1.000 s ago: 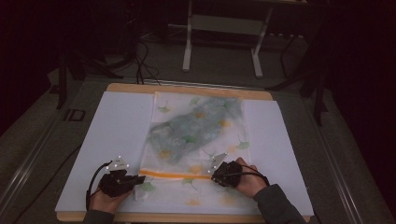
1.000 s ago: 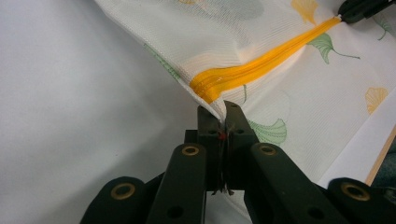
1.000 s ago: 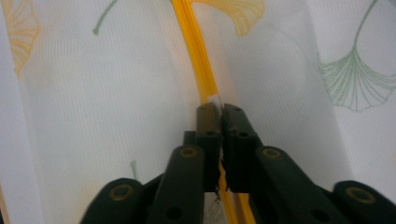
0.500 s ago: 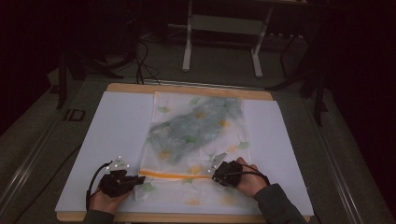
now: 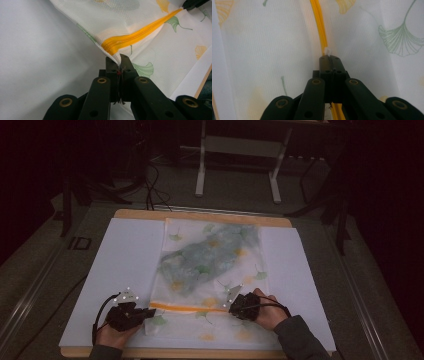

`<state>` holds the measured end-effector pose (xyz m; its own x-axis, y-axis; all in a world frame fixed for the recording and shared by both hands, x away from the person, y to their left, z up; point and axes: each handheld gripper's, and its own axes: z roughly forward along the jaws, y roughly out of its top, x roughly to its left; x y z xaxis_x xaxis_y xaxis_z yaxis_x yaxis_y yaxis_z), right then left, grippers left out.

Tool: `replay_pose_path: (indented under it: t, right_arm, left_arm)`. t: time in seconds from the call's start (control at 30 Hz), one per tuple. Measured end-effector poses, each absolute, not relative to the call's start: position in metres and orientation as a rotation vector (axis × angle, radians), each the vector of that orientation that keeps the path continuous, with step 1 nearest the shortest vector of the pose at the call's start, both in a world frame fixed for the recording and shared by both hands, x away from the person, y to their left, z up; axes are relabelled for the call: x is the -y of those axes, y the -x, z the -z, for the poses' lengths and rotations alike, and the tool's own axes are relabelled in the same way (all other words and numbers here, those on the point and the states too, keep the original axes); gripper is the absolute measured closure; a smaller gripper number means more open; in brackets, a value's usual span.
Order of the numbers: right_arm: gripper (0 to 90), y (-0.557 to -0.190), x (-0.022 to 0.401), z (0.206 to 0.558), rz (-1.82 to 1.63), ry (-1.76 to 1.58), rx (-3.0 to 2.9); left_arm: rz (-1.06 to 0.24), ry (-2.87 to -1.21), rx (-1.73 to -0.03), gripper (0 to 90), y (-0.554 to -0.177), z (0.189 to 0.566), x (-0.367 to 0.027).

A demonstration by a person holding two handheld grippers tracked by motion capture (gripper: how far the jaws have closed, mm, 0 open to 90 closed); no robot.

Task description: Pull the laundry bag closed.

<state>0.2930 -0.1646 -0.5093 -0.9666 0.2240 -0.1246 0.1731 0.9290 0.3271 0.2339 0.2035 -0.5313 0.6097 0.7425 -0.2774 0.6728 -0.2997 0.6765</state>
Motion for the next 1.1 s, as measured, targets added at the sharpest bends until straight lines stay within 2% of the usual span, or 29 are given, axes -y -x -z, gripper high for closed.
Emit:
replay_pose_path:
  t: [1.1]
  right_arm:
    - [90.0, -0.293, 0.205, 0.508, -0.484, -0.38, -2.892]
  left_arm:
    - [-0.106, -2.042, -1.118, 88.0, -0.234, 0.532, -0.205]
